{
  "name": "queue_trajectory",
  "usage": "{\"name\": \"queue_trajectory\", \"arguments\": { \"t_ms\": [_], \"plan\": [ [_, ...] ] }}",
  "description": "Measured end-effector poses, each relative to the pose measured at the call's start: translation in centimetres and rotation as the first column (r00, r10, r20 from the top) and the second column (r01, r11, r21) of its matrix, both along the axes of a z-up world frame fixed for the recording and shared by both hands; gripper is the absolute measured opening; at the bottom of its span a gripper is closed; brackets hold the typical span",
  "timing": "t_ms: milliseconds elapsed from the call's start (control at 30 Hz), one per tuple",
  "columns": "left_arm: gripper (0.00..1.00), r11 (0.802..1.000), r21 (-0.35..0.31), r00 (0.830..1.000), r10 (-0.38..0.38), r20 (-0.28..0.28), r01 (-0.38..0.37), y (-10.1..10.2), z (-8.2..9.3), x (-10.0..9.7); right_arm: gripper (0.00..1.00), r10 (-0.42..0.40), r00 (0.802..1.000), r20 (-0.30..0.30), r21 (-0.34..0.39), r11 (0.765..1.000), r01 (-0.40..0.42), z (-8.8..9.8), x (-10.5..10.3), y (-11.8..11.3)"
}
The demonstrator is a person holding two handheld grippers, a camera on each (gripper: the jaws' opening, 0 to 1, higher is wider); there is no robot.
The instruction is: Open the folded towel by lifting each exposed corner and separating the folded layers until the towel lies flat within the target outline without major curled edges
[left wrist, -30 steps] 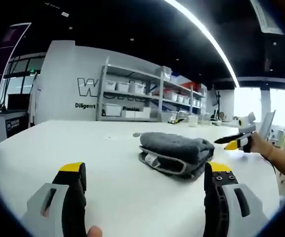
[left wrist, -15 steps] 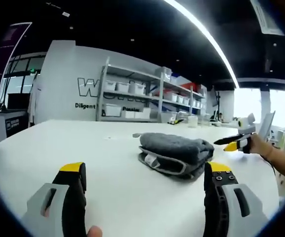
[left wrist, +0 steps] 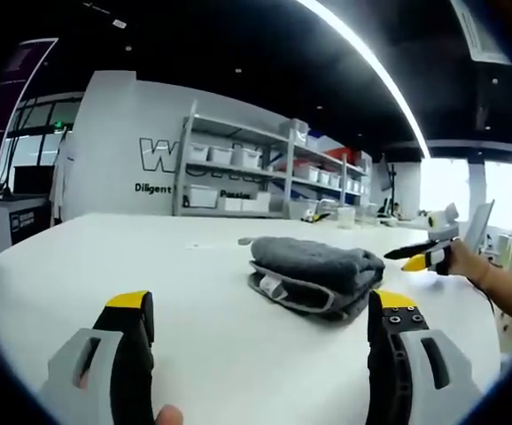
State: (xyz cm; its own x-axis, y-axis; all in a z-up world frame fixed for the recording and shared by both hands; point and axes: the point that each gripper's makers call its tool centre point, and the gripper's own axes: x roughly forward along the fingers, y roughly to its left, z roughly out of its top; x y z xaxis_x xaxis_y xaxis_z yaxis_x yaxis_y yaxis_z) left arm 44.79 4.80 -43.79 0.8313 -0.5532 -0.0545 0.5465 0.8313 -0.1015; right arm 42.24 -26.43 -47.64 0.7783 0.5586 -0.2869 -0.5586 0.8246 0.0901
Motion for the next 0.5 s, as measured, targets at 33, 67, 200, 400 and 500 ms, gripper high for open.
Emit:
{"name": "queue_trajectory", "arguments": {
  "t_ms": [33, 67, 200, 400, 500],
  "plan": [
    [0.99, 1.0, 0.0, 1.0, -0.001, 0.0, 0.001, 0.01, 0.0, 0.04, 1.0, -0.001, 1.0, 0.0, 0.0, 1.0, 0.001, -0.01, -0.04, 0.01],
    [0.99, 1.0, 0.0, 1.0, -0.001, 0.001, 0.001, 0.03, 0.03, 0.1, 1.0, -0.001, 1.0, -0.001, 0.002, 1.0, 0.001, 0.01, 0.06, 0.0],
    [0.99, 1.0, 0.002, 1.0, 0.0, 0.004, 0.0, 0.02, 0.04, 0.05, 1.0, -0.002, 1.0, -0.002, 0.001, 1.0, 0.002, 0.16, 0.44, -0.18],
    [0.99, 1.0, 0.007, 1.0, 0.001, -0.001, -0.001, -0.05, -0.12, -0.12, 1.0, 0.001, 1.0, 0.0, 0.0, 1.0, -0.001, 0.23, 0.74, -0.2],
    [0.99, 1.0, 0.009, 1.0, -0.001, 0.0, 0.001, -0.09, -0.11, -0.14, 1.0, 0.004, 1.0, 0.002, 0.002, 1.0, -0.004, 0.28, 0.82, -0.15]
  ]
}}
